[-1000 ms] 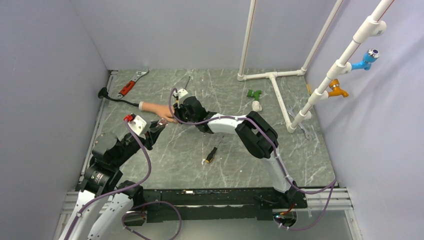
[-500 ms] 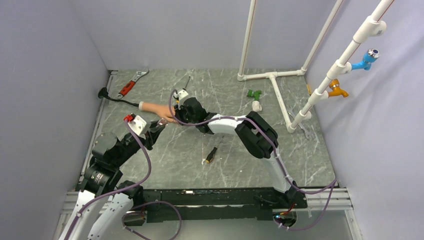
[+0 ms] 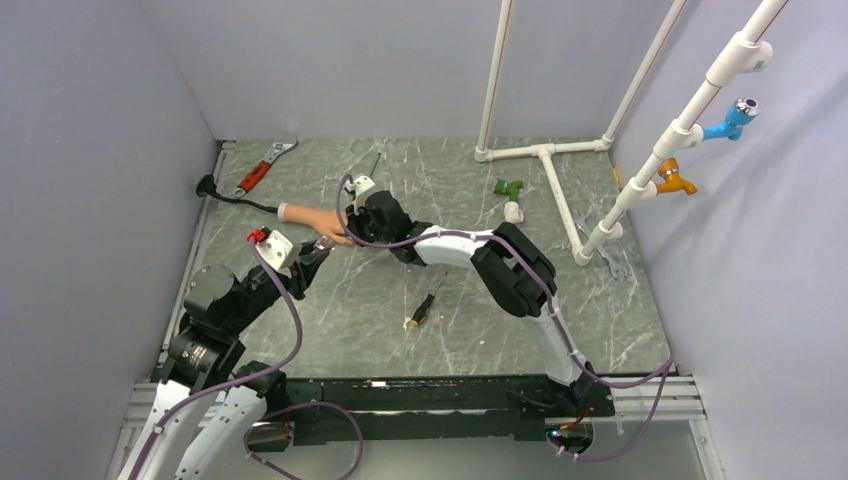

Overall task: Paint the nails
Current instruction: Paint the nail polish on the nail.

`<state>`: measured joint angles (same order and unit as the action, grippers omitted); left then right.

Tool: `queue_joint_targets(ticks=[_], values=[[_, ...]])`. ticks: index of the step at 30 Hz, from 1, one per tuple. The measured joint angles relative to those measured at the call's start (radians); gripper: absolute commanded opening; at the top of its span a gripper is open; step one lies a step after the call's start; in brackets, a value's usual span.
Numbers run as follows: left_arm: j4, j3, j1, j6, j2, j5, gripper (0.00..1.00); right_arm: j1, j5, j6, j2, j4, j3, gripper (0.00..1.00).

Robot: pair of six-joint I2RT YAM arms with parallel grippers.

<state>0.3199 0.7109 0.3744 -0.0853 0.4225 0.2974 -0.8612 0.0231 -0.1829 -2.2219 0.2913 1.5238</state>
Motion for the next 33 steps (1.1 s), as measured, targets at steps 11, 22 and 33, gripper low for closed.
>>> queue_joint_targets(ticks=[11,22,33], values=[[0.000,0.000,0.000,0.000,0.000,0.000,0.00,-0.006,0.000,0.000,-0.010,-0.008,0.045,0.00],[0.000,0.000,0.000,0.000,0.000,0.000,0.00,-0.013,0.000,0.008,-0.017,-0.011,0.050,0.00],[0.000,0.000,0.000,0.000,0.000,0.000,0.00,-0.013,-0.026,0.027,-0.017,-0.009,0.000,0.00]])
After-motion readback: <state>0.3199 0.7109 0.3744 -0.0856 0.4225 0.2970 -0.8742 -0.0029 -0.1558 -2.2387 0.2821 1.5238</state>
